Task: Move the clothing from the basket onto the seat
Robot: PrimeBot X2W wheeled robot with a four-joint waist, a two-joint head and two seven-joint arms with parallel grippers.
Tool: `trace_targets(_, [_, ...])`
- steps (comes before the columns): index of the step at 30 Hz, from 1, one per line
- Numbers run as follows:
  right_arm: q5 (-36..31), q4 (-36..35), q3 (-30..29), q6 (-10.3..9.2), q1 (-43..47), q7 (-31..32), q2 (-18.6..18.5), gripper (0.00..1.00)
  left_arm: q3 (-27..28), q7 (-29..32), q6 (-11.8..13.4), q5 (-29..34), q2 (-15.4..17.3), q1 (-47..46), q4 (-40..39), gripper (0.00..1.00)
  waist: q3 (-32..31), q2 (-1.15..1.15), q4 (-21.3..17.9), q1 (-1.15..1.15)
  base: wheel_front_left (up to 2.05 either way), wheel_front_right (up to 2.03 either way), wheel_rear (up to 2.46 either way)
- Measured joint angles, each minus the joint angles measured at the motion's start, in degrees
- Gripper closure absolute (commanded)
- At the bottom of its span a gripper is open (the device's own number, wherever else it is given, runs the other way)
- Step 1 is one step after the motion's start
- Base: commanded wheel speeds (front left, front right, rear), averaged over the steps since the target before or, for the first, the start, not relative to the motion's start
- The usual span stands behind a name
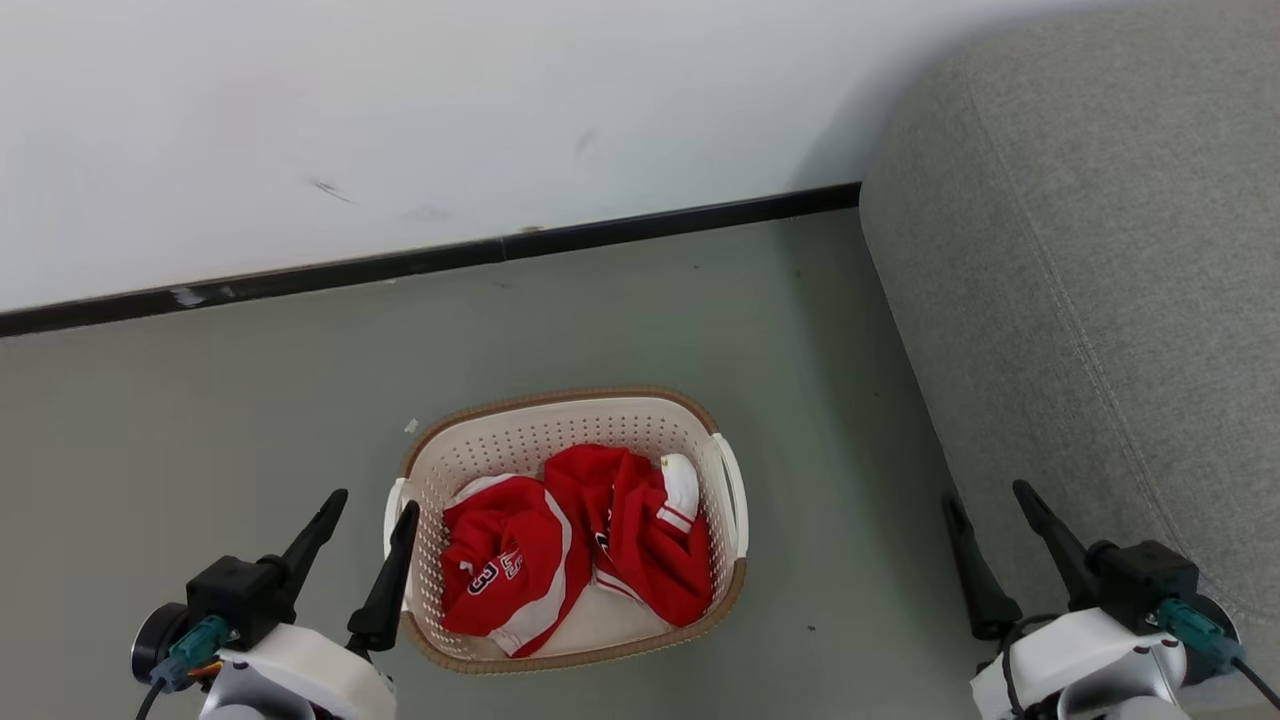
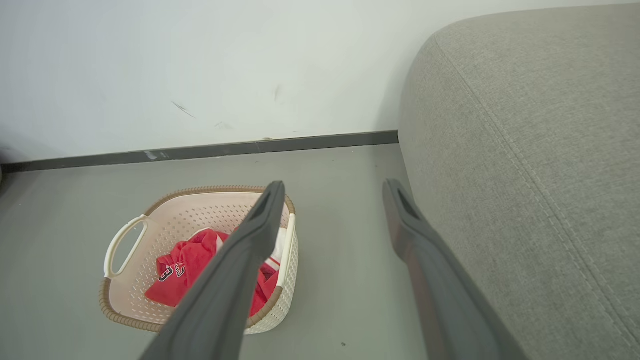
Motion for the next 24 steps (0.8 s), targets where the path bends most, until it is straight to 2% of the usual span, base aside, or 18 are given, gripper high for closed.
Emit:
trace_targets(10, [1.4,-1.0,1.3,0.0,-2.7,0.0,0.0,0.0,-2.6,0.4,0.0,1.7,2.2,-4.5,2.5,0.0,5.6,0.0,-1.5,0.0,0.0,0.0,0.0])
trace_targets(14, [2.7,-1.3,2.1,0.0,-4.7,0.0,0.0,0.0,-3.1,3.1,0.0,4.2,3.1,-7.8,3.8,0.0,8.6,0.0,-2.3,0.0,0.0,0.0,0.0])
trace_targets(24, [4.9,-1.7,3.7,0.0,-8.6,0.0,0.0,0.0,-6.6,9.4,0.5,8.4,3.0,-13.6,5.4,0.0,14.3,0.0,-3.8,0.0,0.0,0.0,0.0])
